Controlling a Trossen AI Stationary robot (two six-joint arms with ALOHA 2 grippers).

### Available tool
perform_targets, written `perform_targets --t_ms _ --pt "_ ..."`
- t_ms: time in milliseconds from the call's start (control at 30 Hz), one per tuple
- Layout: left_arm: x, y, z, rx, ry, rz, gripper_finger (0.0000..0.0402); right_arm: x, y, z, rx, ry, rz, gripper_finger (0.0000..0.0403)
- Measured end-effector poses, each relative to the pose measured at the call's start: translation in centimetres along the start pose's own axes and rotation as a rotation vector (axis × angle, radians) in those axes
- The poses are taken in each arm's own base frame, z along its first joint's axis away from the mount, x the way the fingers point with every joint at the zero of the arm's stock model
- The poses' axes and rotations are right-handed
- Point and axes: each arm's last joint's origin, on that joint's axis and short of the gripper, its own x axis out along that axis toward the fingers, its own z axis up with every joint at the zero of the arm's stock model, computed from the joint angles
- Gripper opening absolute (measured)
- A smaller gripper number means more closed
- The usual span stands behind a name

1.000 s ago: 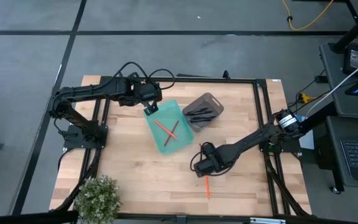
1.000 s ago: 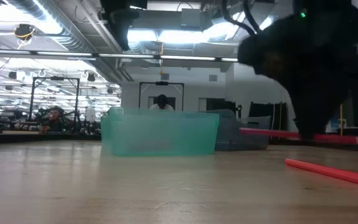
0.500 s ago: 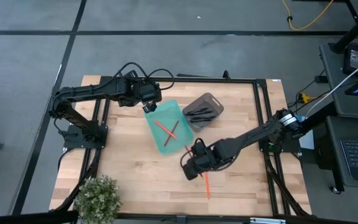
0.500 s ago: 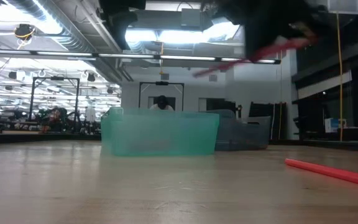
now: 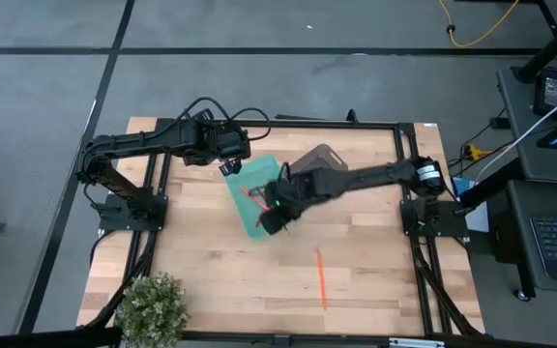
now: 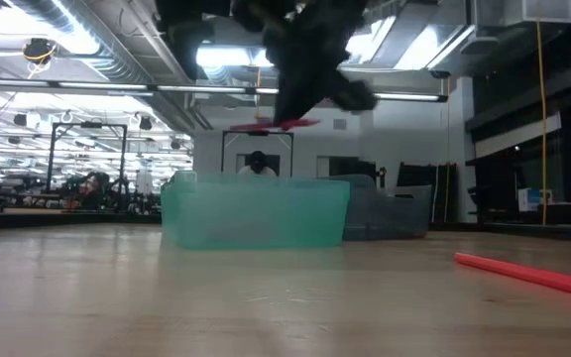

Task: Sort pens & pencils
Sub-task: Put the red pencil into the light blue bin

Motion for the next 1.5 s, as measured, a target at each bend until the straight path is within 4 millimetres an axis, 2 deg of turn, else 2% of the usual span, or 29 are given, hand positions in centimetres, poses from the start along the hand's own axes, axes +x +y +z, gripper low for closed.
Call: perform_targets --t_ms 200,433,600,800,1000,1300,1500 --pt "-0.3 0.5 -0.4 0.018 0.007 0.056 0.0046 0.9 -1.5 3.5 -0.061 0.003 0.014 0.0028" --pt "-1.3 2.6 -1.1 -0.049 -0.042 0.117 0.0037 1.9 -2.8 5.4 -0.107 -0.016 0.011 0.0028" --pt "-2.3 4.0 -1.8 -0.113 -0.076 0.114 0.0030 3.8 -3.5 6.6 -0.126 -0.002 0.049 0.0028" --pt "-3.4 5.1 -2.5 -0.167 -0.122 0.098 0.0021 6.2 -4.6 7.4 -0.135 0.032 0.053 0.0028" --pt "-3.6 5.3 -2.7 -0.177 -0.131 0.087 0.0014 7.6 -5.3 7.8 -0.135 0.046 0.047 0.0028" --pt "-3.6 5.3 -2.7 -0.177 -0.131 0.082 0.0020 7.5 -5.5 8.4 -0.169 0.017 0.068 0.0031" --pt "-3.6 5.3 -2.7 -0.177 -0.131 0.082 0.0035 7.5 -5.4 8.5 -0.186 0.014 0.080 0.0063"
